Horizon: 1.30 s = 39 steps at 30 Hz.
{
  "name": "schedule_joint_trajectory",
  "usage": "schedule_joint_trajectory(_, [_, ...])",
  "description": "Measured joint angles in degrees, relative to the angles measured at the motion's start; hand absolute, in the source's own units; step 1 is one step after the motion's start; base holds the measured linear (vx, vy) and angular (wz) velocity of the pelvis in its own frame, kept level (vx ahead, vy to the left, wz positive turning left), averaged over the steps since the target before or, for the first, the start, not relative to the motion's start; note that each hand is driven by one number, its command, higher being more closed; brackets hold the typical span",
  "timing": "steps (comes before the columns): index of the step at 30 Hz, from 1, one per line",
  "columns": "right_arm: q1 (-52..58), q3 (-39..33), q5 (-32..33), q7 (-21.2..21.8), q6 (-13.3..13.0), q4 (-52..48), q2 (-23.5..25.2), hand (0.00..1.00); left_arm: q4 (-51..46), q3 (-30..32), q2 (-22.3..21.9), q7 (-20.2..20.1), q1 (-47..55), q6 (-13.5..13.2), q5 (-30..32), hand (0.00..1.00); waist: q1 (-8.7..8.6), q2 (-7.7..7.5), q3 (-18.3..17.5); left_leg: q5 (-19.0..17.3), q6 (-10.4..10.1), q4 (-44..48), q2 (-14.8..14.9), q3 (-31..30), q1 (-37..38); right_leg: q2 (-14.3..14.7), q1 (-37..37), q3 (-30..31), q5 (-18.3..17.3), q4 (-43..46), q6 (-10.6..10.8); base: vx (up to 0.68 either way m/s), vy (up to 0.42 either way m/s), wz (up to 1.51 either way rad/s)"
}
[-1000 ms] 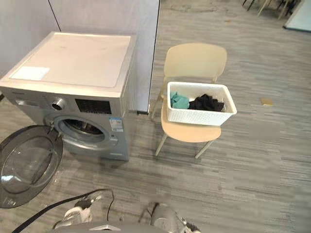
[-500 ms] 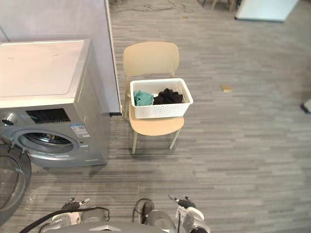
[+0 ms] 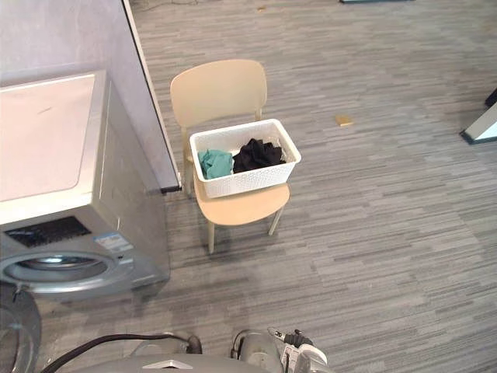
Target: Pick up the laundry basket with both hands and put the clothes into the washing machine.
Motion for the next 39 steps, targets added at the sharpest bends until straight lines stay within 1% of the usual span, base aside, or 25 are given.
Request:
schedule_joint_trajectory(1, [0.0, -0.6, -0.4, 0.2, 0.0, -0.1, 0.1, 0.00, -0.9, -0.3, 0.1, 0.0, -1.1, -0.1, -0.1, 0.00, -0.51, 0.41, 0.3, 0.0, 0.1, -1.0, 0.3, -1.5, 2.7, -0.6, -1.9, -0.7, 1.3, 6.8, -0.1, 0.39, -0.120, 0.39])
schedule_joint_trajectory(3, [0.0, -1.7, -0.5, 0.3, 0.0, -0.5, 0.3, 0.00, -1.9, -1.5, 0.0, 0.0, -2.3, -0.4, -0.1, 0.00, -1.50, 0.66, 0.5, 0.0, 0.1, -2.1, 1.7, -4.1, 5.5, -2.5, -3.6, -3.7, -1.7, 8.7, -1.0, 0.32, -0.171, 0.52])
schedule_joint_trajectory(5, [1.0, -3.6, -0.4, 0.1, 0.1, -3.1, 0.9, 0.00, -2.4, -1.0, -1.0, -0.1, -4.5, -1.2, -0.1, 0.00, -2.06, 1.07, 0.5, -0.1, 0.0, -2.9, 4.3, -5.7, 7.5, -6.4, -6.1, -5.7, -2.6, 0.2, -1.4, 0.27, -0.216, 0.53])
schedule_joint_trajectory(6, [1.2, -4.3, -0.3, 0.1, 0.1, -3.9, 1.0, 0.00, -2.4, -1.0, -1.4, -0.1, -5.0, -1.3, -0.1, 0.00, -2.06, 1.26, 0.4, -0.2, -0.4, -2.9, 5.2, -5.8, 7.8, -7.2, -6.5, -5.5, -2.4, -3.9, -1.4, 0.29, -0.282, 0.38])
schedule_joint_trajectory(7, [1.3, -5.0, -0.3, 0.0, 0.1, -4.5, 1.1, 0.00, -2.4, -1.0, -2.1, -0.1, -5.6, -1.3, -0.1, 0.00, -1.99, 1.81, 0.5, -0.8, -1.7, -3.4, 7.2, -5.8, 8.9, -7.7, -6.4, -4.8, -0.8, -13.9, -1.3, 0.30, -0.333, 0.17])
schedule_joint_trajectory(8, [1.4, -5.8, -0.3, -0.1, 0.3, -4.5, 1.3, 0.00, -2.4, -0.7, -2.5, -0.1, -5.3, -1.3, -0.1, 0.00, -1.81, 1.78, 0.4, -1.1, -3.5, -5.1, 8.6, -5.6, 10.8, -8.0, -5.3, -3.8, 3.1, -25.7, -1.4, 0.32, -0.350, 0.09])
schedule_joint_trajectory(9, [1.5, -6.3, -0.4, -0.1, 0.4, -4.4, 1.5, 0.00, -2.4, -0.1, -2.8, -0.1, -5.1, -1.3, 0.2, 0.00, -1.68, 1.68, 0.4, -1.6, -4.6, -5.9, 9.4, -5.6, 11.4, -8.2, -4.6, -3.1, 5.3, -30.6, -1.1, 0.34, -0.398, 0.08])
schedule_joint_trajectory(10, [1.6, -7.0, -0.3, -0.1, 0.4, -4.5, 2.1, 0.00, -2.6, 1.6, -3.5, -0.1, -4.6, -1.3, 0.9, 0.00, -1.71, 1.41, -0.1, -2.9, -7.0, -7.3, 10.7, -5.7, 13.0, -8.6, -4.3, -2.5, 7.9, -35.0, -0.5, 0.37, -0.462, 0.19])
schedule_joint_trajectory(11, [2.0, -7.1, -0.3, -0.1, 0.4, -4.4, 2.2, 0.00, -2.8, 3.0, -3.8, -0.1, -4.1, -1.3, 1.4, 0.00, -1.98, 1.19, -0.7, -3.9, -8.5, -8.5, 11.9, -6.0, 14.3, -8.8, -4.8, -2.8, 9.6, -34.1, 2.2, 0.45, -0.568, 0.27])
schedule_joint_trajectory(12, [2.2, -7.3, -0.4, 0.2, 0.4, -4.4, 1.4, 0.00, -2.3, 4.7, -5.1, -0.2, -4.1, -1.2, 1.6, 0.00, -2.18, 2.62, -1.5, -3.9, -7.9, -9.3, 14.2, -6.8, 15.3, -7.3, -6.9, -3.9, 10.3, -28.0, 2.8, 0.45, -0.571, 0.20])
schedule_joint_trajectory(13, [2.2, -7.7, -0.5, 0.1, 0.3, -4.3, 1.1, 0.00, -2.0, 5.7, -6.1, -0.6, -4.0, -1.2, 1.9, 0.00, -1.95, 3.29, -2.0, -1.5, -7.7, -8.9, 15.3, -7.6, 15.0, -6.8, -8.5, -4.0, 8.7, -24.2, 1.5, 0.37, -0.469, 0.16])
schedule_joint_trajectory(15, [2.3, -10.1, -0.5, 0.2, 0.3, -4.1, 0.4, 0.00, -1.8, 6.1, -7.9, -1.2, -3.7, -1.2, 2.4, 0.00, -2.49, 5.53, -3.9, 4.5, -7.9, -7.8, 18.7, -11.0, 14.1, -5.5, -8.1, -7.3, 2.3, -19.0, -0.6, 0.42, -0.503, 0.36])
schedule_joint_trajectory(16, [2.3, -10.8, -0.6, 0.2, 0.4, -3.7, 0.3, 0.00, -1.5, 6.1, -8.1, -1.3, -3.7, -1.2, 2.4, 0.00, -2.67, 6.07, -4.4, 6.4, -7.8, -7.1, 19.6, -12.4, 13.8, -5.1, -7.0, -8.6, 1.3, -18.4, -1.0, 0.55, -0.634, 0.68])
schedule_joint_trajectory(18, [2.8, -11.7, -1.1, 0.1, 0.5, -1.8, 0.1, 0.00, -1.1, 6.4, -8.0, -1.3, -3.6, -1.2, 1.6, 0.00, -3.22, 6.22, -4.7, 13.9, -8.5, 2.3, 21.8, -18.3, 8.9, -4.3, -1.4, -13.1, -1.9, -19.3, -2.7, 0.43, -0.511, 0.76])
schedule_joint_trajectory(19, [2.9, -11.4, -0.9, -0.2, 1.0, -1.9, 0.1, 0.00, -1.2, 6.4, -7.9, -1.3, -3.2, -1.2, 0.4, 0.00, -2.55, 6.19, -4.7, 16.6, -8.8, 12.8, 22.2, -20.6, 2.9, -3.3, 1.4, -14.8, -2.5, -21.7, -3.9, 0.33, -0.373, 0.44])
schedule_joint_trajectory(21, [2.5, -10.4, -0.8, -0.2, 1.3, -1.9, 0.0, 0.00, -2.2, 6.7, -7.1, -1.3, -3.1, -1.3, -1.1, 0.00, -1.32, 5.99, -4.6, 14.2, -10.1, 25.8, 21.9, -20.9, -4.7, -1.5, 4.4, -15.8, -2.0, -24.9, -5.2, 0.25, -0.247, 0.00])
schedule_joint_trajectory(22, [1.8, -9.3, 0.3, -0.3, 1.3, -1.9, 0.0, 0.00, -2.5, 6.4, -6.2, -1.3, -3.1, -1.4, -1.9, 0.00, -0.46, 5.24, -4.1, 11.9, -10.1, 32.0, 20.7, -18.7, -8.8, -0.9, 6.9, -16.4, -1.8, -26.8, -5.6, 0.26, -0.159, -0.13])
schedule_joint_trajectory(24, [0.4, -8.5, 2.2, -1.1, 1.2, -2.8, 0.3, 0.00, -3.0, 4.6, -4.4, -1.2, -3.2, -1.5, -2.4, 0.00, -0.82, 3.72, -3.1, 8.3, -9.5, 33.0, 19.4, -11.7, -12.1, -1.2, 11.2, -16.8, -1.5, -29.5, -5.2, 0.28, -0.107, 0.01])
schedule_joint_trajectory(25, [1.3, -7.0, 3.7, -2.3, 1.4, -6.7, 0.9, 0.00, -3.5, 4.3, -4.0, -1.1, -3.2, -1.5, -2.8, 0.00, -0.99, 3.11, -2.8, 7.1, -9.0, 27.9, 18.4, -6.7, -13.6, -1.8, 13.5, -17.0, -1.4, -30.8, -4.8, 0.21, 0.033, 0.07])
schedule_joint_trajectory(27, [3.2, -4.5, 6.2, -3.7, 1.3, -17.1, 1.3, 0.00, -3.3, 3.0, -4.2, -0.8, -3.1, -1.5, -2.9, 0.00, -1.39, 3.38, -3.0, 9.1, -7.2, 13.5, 15.8, -0.6, -13.8, -2.0, 14.2, -16.6, -0.9, -31.8, -3.2, 0.20, 0.078, 0.06])
schedule_joint_trajectory(29, [3.7, -2.8, 9.9, -6.9, 0.3, -30.6, 4.0, 0.00, -3.4, 2.1, -3.8, 0.8, -3.2, -1.5, -2.8, 0.00, -2.06, 1.15, -3.3, 10.0, -7.8, -0.7, 11.3, 0.7, -8.5, -3.8, 13.1, -15.3, 0.8, -35.0, -1.3, 0.18, 0.105, 0.16])
schedule_joint_trajectory(31, [3.7, -2.2, 10.3, -9.2, -0.6, -39.8, 5.7, 0.00, -3.5, 2.0, -3.0, 1.9, -3.5, -1.4, -2.3, 0.00, -1.98, 0.31, -2.8, 11.1, -7.5, -2.3, 10.3, 0.6, -8.6, -4.1, 13.7, -15.1, 2.3, -37.7, -1.2, 0.05, 0.093, 0.12])
schedule_joint_trajectory(34, [5.5, 2.7, 9.0, -11.6, -3.7, -55.4, 7.7, 0.00, -2.8, -0.5, -1.6, 3.5, -3.3, -1.3, 1.0, 0.00, -2.05, 0.36, -2.9, 11.2, -7.4, -4.6, 9.4, 0.7, -6.3, -3.8, 16.7, -15.2, 3.9, -41.5, -0.5, 0.05, 0.066, 0.00])
schedule_joint_trajectory(36, [5.6, 4.3, 7.3, -11.5, -4.7, -60.0, 7.6, 0.00, -2.7, -1.6, -1.1, 3.8, -3.1, -1.3, 1.8, 0.00, -1.84, 0.46, -3.1, 11.6, -7.5, -6.2, 9.2, 1.0, -5.0, -3.5, 17.5, -15.0, 4.8, -43.5, -0.3, 0.00, 0.018, -0.12])
schedule_joint_trajectory(39, [5.4, 7.4, 0.4, -11.3, -5.9, -65.9, 6.2, 0.00, -2.1, -2.8, 0.2, 3.8, -2.7, -1.3, 2.6, 0.00, -1.32, 0.30, -3.6, 12.9, -7.6, -9.0, 9.1, 2.1, -4.8, -2.5, 17.3, -13.9, 7.0, -46.8, -0.4, 0.00, 0.006, -0.22])
